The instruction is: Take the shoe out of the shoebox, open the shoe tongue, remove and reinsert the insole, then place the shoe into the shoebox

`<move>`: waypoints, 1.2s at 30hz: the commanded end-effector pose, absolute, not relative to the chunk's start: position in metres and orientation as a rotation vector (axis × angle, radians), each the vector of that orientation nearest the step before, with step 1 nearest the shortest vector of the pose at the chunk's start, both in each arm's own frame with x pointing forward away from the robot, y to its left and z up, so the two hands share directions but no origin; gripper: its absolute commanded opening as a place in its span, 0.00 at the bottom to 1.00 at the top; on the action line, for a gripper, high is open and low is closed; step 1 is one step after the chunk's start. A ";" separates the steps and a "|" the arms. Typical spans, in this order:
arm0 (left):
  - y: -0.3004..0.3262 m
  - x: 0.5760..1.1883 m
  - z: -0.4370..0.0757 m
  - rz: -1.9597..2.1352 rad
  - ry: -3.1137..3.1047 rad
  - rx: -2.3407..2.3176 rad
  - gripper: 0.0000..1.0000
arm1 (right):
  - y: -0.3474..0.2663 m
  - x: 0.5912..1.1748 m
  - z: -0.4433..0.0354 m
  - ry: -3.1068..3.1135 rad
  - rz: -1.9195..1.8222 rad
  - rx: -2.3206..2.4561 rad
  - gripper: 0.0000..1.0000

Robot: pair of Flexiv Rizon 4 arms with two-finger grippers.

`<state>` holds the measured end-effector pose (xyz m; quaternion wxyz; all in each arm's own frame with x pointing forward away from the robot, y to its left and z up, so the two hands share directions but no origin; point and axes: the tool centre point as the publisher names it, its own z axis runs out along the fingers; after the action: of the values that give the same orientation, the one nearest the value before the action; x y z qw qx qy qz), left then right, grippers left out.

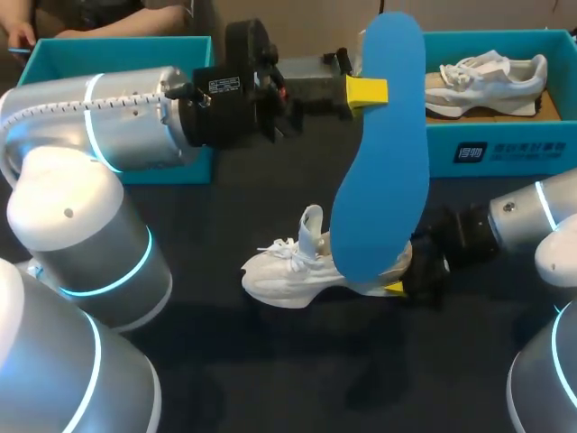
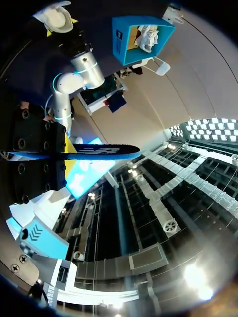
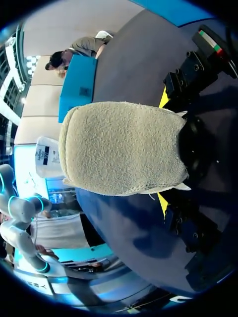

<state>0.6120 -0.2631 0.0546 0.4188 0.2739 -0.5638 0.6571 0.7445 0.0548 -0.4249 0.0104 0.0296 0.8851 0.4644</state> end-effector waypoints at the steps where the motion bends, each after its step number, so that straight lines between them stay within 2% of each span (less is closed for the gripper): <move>1: -0.267 0.612 0.055 1.649 -1.414 0.690 0.00 | 0.051 0.742 -0.412 2.792 1.398 0.089 1.00; 26: -0.267 0.612 0.055 1.649 -1.414 0.690 0.00 | 0.037 0.738 -0.352 2.964 0.970 0.023 1.00; 36: -0.267 0.612 0.055 1.649 -1.414 0.690 0.00 | 0.038 0.737 -0.349 2.963 0.939 0.056 1.00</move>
<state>0.6120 -0.2631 0.0546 0.4188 0.2739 -0.5637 0.6571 0.7375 0.0372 -0.3503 0.0160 0.0171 0.9507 0.3093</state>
